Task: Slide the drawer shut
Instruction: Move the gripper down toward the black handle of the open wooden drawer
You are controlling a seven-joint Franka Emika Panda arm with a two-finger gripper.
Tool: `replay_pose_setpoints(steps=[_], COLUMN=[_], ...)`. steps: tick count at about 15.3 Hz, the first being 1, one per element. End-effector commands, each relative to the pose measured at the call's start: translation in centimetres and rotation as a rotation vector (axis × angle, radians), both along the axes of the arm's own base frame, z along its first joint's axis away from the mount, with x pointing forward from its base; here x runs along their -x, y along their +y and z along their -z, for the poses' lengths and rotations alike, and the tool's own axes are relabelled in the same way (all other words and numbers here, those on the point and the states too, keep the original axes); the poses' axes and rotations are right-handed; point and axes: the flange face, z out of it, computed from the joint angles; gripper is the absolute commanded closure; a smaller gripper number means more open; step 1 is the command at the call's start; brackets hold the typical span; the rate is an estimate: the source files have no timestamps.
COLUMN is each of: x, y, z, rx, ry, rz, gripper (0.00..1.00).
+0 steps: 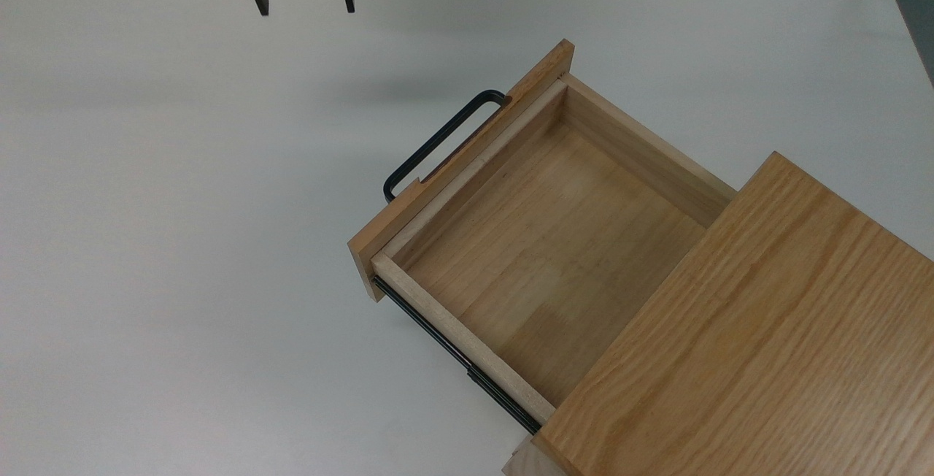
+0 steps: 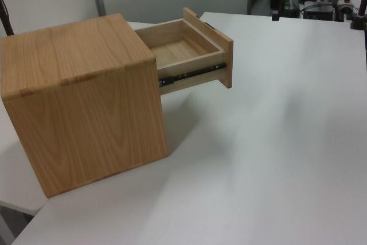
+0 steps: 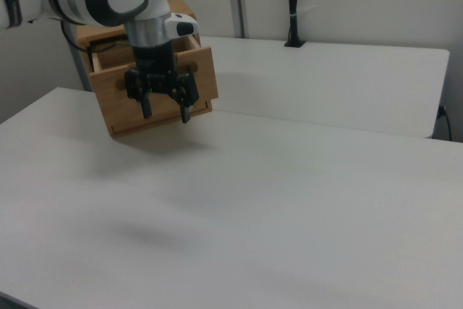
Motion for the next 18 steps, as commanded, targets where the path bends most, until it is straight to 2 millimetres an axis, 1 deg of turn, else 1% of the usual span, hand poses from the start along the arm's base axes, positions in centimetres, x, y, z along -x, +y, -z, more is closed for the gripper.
replay_pose_setpoints(steps=[1,2,4,5,6,7,9,10,12,13,14,15,17,18], x=[-0.2,-0.2,-0.8,-1.2,-2.0,-2.6,-3.9,-4.8,-6.5,-7.2,-7.6,-8.0,-8.7,-9.2], y=[0.4,0.4,2.0,2.5,2.7,3.3,4.9,5.6,6.6,6.9,7.6,8.9,10.1,11.2], z=[-0.1,-0.1,0.8,0.6,1.0,1.1,1.7,1.2,0.8,0.5,0.5,0.7,0.8,1.7], rx=[-0.010,-0.010,-0.002,0.004,0.008,0.011,0.017,0.029,0.052,0.059,0.060,0.061,0.069,0.070], ry=[-0.010,-0.008,0.011,0.004,0.006,0.004,0.001,-0.031,-0.099,-0.131,-0.153,-0.168,-0.191,-0.189], rz=[-0.328,-0.393,-0.490,-0.509,-0.519,-0.536,-0.566,-0.577,-0.589,-0.590,-0.598,-0.615,-0.624,-0.632], gripper=[0.24,0.33,0.52,0.60,0.67,0.77,0.89,0.94,1.00,1.00,1.00,1.00,1.00,1.00])
